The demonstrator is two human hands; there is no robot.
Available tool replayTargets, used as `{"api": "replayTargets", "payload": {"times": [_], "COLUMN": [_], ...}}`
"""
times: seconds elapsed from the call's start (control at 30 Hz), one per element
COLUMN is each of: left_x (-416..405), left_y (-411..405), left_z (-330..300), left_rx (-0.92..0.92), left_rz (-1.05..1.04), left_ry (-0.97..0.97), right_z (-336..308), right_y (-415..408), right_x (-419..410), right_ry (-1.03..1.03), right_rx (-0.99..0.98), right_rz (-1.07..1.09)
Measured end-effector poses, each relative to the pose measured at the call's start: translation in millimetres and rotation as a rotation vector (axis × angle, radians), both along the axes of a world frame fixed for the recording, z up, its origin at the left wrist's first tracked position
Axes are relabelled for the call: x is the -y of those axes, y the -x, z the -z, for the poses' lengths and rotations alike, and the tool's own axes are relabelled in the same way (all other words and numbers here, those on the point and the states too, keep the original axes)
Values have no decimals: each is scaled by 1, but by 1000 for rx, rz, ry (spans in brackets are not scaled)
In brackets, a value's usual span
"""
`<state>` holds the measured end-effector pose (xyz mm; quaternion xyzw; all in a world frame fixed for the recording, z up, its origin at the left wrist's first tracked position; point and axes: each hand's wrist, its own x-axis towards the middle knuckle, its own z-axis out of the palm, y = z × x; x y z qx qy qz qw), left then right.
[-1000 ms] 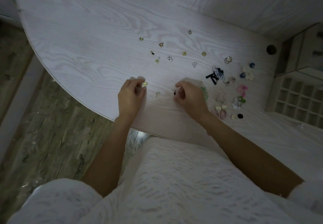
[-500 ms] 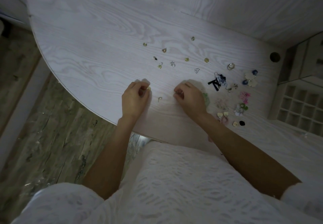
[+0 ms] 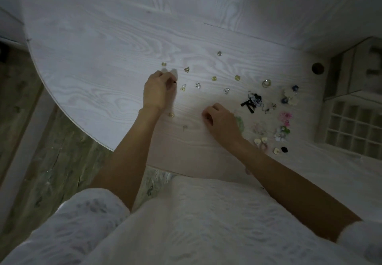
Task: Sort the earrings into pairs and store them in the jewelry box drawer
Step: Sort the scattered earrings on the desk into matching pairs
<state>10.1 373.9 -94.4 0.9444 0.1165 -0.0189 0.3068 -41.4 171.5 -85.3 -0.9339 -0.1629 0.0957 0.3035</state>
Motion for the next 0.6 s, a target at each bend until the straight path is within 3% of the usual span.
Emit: {"api": "replayTargets", "payload": {"times": [0.13, 0.27, 0.6], "left_x": [3, 33, 100], "left_y": [39, 85, 134], "left_z": [-11, -21, -5], "left_rx": [102, 254, 23], "left_rz": [133, 246, 562], "left_ry": [-229, -130, 58], "right_z": [-2, -6, -9], "right_y": [21, 49, 104], "right_x": [3, 19, 72], "right_ry": [17, 28, 138], "right_rx": [25, 10, -149], "right_rz": [-56, -44, 254]}}
